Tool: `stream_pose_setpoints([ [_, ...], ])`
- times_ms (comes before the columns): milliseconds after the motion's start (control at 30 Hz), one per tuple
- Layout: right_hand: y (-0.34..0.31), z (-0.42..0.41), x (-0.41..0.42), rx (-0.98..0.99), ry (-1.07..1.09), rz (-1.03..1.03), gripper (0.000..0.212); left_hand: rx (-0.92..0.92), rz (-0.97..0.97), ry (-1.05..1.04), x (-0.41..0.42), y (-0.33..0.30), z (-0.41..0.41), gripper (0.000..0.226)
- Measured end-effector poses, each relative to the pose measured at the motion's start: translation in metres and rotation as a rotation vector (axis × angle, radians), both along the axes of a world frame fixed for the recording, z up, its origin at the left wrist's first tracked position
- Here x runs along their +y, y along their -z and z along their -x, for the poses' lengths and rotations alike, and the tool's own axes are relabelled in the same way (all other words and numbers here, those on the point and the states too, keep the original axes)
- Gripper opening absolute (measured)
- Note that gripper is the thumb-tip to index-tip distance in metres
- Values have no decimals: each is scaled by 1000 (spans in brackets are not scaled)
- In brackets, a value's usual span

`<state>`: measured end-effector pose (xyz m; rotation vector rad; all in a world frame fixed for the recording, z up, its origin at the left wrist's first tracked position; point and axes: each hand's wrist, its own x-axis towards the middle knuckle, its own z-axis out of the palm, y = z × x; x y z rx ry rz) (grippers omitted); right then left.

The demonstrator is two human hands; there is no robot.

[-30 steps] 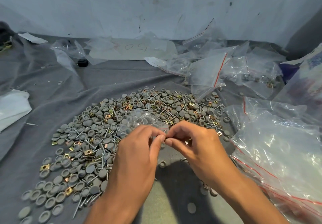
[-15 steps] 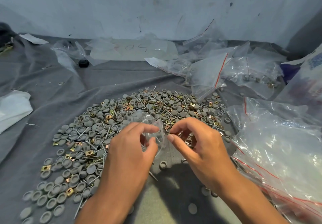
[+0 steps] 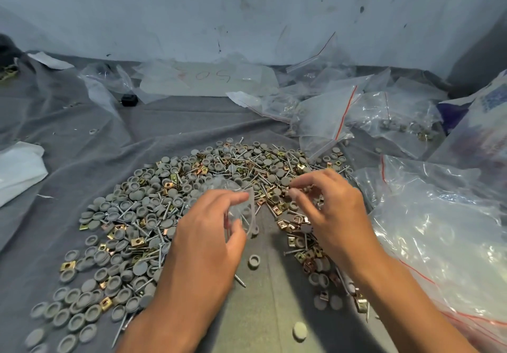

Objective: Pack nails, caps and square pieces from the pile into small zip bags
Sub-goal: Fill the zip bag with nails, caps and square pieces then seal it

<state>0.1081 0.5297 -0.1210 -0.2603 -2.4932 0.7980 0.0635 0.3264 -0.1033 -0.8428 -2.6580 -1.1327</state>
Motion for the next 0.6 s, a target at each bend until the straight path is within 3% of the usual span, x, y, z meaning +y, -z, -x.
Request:
stream_pose_setpoints([
  [200, 22, 18, 0, -285, -46, -259, 25, 15, 106, -12, -1, 8, 0, 48],
  [600, 32, 18, -1, -302, -68, -338, 15, -22, 98, -13, 2, 12, 0, 50],
])
